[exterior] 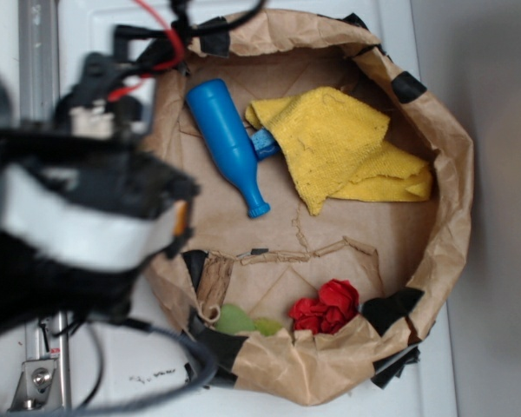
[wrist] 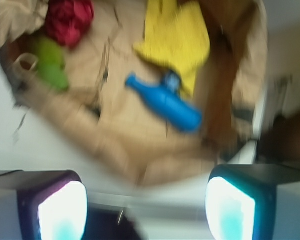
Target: Grab the blue bottle.
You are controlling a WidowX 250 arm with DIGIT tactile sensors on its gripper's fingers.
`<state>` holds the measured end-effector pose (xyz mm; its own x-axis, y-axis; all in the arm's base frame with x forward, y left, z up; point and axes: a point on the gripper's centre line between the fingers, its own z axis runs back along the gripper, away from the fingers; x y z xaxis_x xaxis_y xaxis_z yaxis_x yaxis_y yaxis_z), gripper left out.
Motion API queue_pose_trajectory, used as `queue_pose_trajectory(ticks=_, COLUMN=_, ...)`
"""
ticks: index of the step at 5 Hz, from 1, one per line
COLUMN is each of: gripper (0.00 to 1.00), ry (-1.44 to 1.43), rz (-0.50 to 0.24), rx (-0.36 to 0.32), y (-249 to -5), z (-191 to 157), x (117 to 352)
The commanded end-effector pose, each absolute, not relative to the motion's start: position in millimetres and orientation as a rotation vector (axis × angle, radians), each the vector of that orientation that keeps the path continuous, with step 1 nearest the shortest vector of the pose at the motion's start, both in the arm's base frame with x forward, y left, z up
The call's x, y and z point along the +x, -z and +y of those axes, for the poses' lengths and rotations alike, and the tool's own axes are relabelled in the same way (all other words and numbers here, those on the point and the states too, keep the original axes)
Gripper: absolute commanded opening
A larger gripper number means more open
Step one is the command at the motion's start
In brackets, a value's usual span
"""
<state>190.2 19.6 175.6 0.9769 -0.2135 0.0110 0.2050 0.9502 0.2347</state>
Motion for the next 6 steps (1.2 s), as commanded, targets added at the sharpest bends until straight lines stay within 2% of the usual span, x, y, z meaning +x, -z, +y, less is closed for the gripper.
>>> queue_pose_trajectory(ticks=1, gripper=1.0, ry=0.4, rz=-0.168, rx=0.24, y=-109.3, z=43.9, x=248.0)
queue_pose_trajectory(ticks=2, gripper=1.0, ry=0.544, rz=-0.066, rx=0.256, y=-62.1, z=43.9, x=251.7)
queue_pose_trajectory(ticks=3, gripper=1.0, ry=0.594, rz=-0.039, rx=0.189, y=-29.6, z=58.9, x=247.1)
queue_pose_trajectory(ticks=4, gripper=0.65, ry=0.606, rz=-0.008, rx=0.096, y=-14.3, z=64.4, x=247.4)
queue_pose_trajectory(ticks=5, gripper=0.0, ry=0.571, rz=-0.039, rx=0.092, y=-37.0, z=62.0, x=246.4)
queue_pose_trajectory(ticks=6, gripper=0.0, ry=0.521, rz=-0.152, rx=0.121, y=-87.0, z=57.0, x=249.2)
